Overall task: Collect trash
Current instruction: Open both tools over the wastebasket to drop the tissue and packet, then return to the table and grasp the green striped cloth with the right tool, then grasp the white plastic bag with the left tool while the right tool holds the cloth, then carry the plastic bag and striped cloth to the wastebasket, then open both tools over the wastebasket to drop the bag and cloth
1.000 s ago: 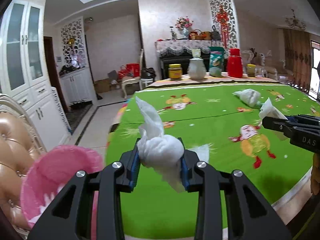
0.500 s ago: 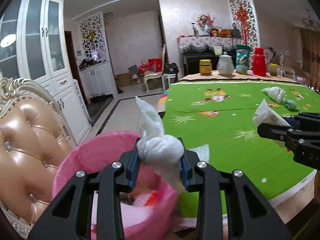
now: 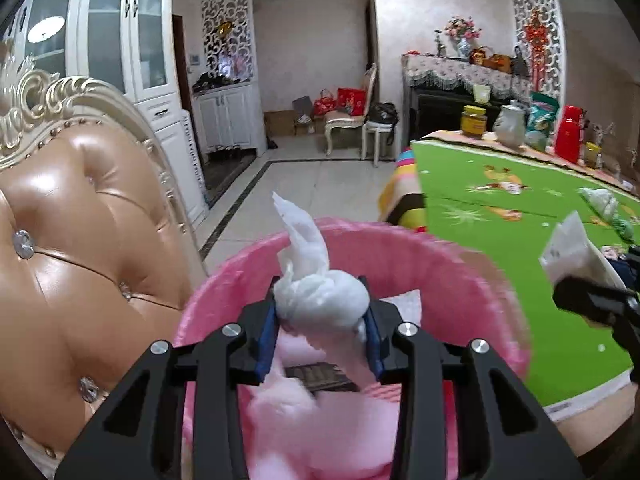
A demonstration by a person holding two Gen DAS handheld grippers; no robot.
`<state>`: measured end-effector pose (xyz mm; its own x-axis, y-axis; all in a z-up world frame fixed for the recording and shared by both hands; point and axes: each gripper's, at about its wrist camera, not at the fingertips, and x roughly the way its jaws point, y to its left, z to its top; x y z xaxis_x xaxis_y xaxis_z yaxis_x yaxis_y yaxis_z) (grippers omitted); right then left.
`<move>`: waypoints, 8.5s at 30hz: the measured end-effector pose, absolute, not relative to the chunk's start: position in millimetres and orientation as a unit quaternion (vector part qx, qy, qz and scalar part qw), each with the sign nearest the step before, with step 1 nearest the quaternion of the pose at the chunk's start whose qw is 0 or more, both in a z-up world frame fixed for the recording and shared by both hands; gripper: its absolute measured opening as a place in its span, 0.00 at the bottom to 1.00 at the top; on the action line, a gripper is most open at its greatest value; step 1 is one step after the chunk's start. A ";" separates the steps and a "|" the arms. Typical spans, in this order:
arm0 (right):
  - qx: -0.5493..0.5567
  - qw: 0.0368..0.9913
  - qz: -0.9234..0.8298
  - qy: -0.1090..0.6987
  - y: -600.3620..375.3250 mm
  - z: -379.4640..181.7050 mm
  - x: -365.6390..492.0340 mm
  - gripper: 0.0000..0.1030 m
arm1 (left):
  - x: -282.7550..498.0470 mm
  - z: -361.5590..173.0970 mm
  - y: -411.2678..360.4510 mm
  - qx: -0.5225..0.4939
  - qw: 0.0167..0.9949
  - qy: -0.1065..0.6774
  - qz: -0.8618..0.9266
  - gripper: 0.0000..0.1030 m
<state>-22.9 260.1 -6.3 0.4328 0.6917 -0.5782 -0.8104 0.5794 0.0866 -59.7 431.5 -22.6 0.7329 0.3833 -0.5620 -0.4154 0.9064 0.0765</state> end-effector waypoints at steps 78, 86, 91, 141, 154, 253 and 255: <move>-0.066 0.894 0.102 0.431 -134.9 -86.8 279.5 0.62 | 239.6 -40.9 25.5 0.028 0.949 0.311 -0.040 0.95; -0.034 0.919 0.096 0.382 -148.3 -64.5 241.9 0.36 | 242.4 -45.0 26.4 0.022 0.946 0.321 -0.042 0.95; 0.031 0.939 0.065 0.336 -172.0 -45.3 204.7 0.36 | 240.9 -47.9 24.5 0.033 0.947 0.318 -0.037 0.95; 0.050 0.948 0.033 0.313 -218.7 -53.1 216.3 0.37 | 233.4 -22.4 -13.6 0.018 0.954 0.294 -0.050 0.24; -0.073 0.935 0.128 0.321 -111.0 -25.9 156.0 0.37 | 152.6 -19.4 75.3 0.002 0.955 0.297 -0.013 0.24; -0.120 0.834 0.457 0.284 303.2 -19.8 -22.2 0.62 | -79.9 -21.8 439.7 -0.053 0.941 0.283 0.178 0.60; -0.115 0.835 0.456 0.284 301.4 -19.2 -22.0 0.63 | -83.5 -20.4 439.3 -0.049 0.941 0.280 0.186 0.66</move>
<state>-22.0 301.4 -19.2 0.4222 0.6968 -0.5798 -0.8274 0.5575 0.0675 -83.5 439.3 -20.4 0.7741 0.3226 -0.5448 -0.3770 0.9261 0.0128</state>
